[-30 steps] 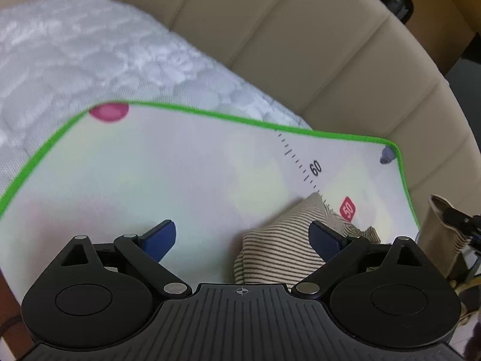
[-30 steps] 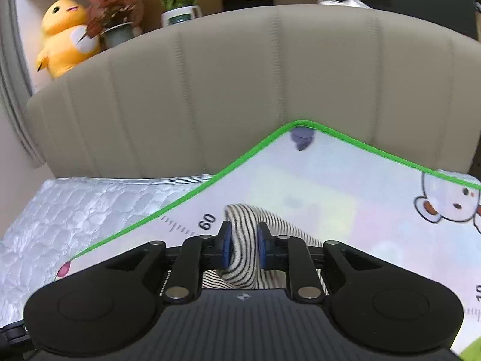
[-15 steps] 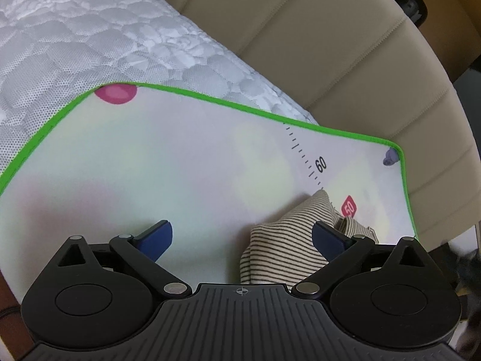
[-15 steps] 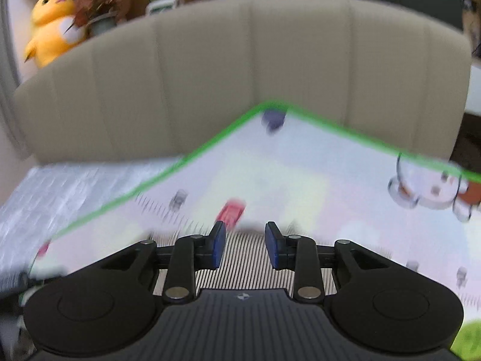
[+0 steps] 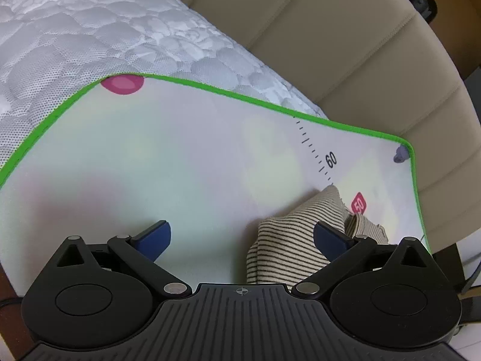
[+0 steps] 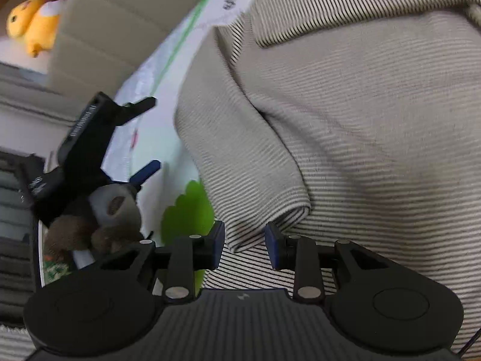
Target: Fold clothes
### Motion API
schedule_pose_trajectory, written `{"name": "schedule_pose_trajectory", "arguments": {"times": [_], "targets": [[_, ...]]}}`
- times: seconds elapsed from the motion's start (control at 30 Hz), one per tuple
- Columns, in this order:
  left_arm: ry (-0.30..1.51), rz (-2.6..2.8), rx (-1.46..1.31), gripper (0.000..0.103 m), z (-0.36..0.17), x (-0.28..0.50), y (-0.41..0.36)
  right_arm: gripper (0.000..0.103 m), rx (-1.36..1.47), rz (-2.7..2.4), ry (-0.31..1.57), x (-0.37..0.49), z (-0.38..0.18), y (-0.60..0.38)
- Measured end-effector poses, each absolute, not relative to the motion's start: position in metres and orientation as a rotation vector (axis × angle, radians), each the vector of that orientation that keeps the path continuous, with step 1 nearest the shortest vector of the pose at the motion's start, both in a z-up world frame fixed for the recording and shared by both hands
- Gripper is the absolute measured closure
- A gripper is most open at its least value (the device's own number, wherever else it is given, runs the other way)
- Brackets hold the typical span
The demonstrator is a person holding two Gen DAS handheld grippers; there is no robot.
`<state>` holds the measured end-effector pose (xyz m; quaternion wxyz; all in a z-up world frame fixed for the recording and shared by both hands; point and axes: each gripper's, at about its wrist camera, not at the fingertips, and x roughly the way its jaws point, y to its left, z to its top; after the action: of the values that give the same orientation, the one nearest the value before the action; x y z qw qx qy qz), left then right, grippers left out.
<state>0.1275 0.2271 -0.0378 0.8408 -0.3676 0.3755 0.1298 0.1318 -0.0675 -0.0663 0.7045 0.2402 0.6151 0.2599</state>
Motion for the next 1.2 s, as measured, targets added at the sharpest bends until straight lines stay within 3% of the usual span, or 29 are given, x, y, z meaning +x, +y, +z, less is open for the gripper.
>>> {"name": "schedule_pose_trajectory", "arguments": {"times": [0.13,0.23,0.5,0.6,0.73,1.2], "targets": [[0.794,0.285,-0.783,0.0,-0.039,0.127,0.228,0.074,0.549,0.519,1.376,0.136,-0.078,-0.061],[0.788,0.294,-0.784,0.0,-0.04,0.128,0.228,0.099,0.467,0.521,1.293,0.141,-0.068,-0.052],[0.77,0.277,-0.826,0.0,-0.047,0.134,0.227,0.1,0.084,0.58,0.699,0.197,0.081,-0.055],[0.782,0.246,-0.798,0.0,-0.048,0.139,0.218,0.1,-0.032,0.482,0.559,0.219,0.115,-0.074],[0.82,0.199,-0.767,0.0,-0.05,0.144,0.206,0.1,-0.08,0.339,0.561,0.24,0.114,-0.118],[0.855,0.09,-0.625,0.0,-0.05,0.152,0.173,0.097,-0.045,0.113,0.834,0.268,0.005,-0.182]]}}
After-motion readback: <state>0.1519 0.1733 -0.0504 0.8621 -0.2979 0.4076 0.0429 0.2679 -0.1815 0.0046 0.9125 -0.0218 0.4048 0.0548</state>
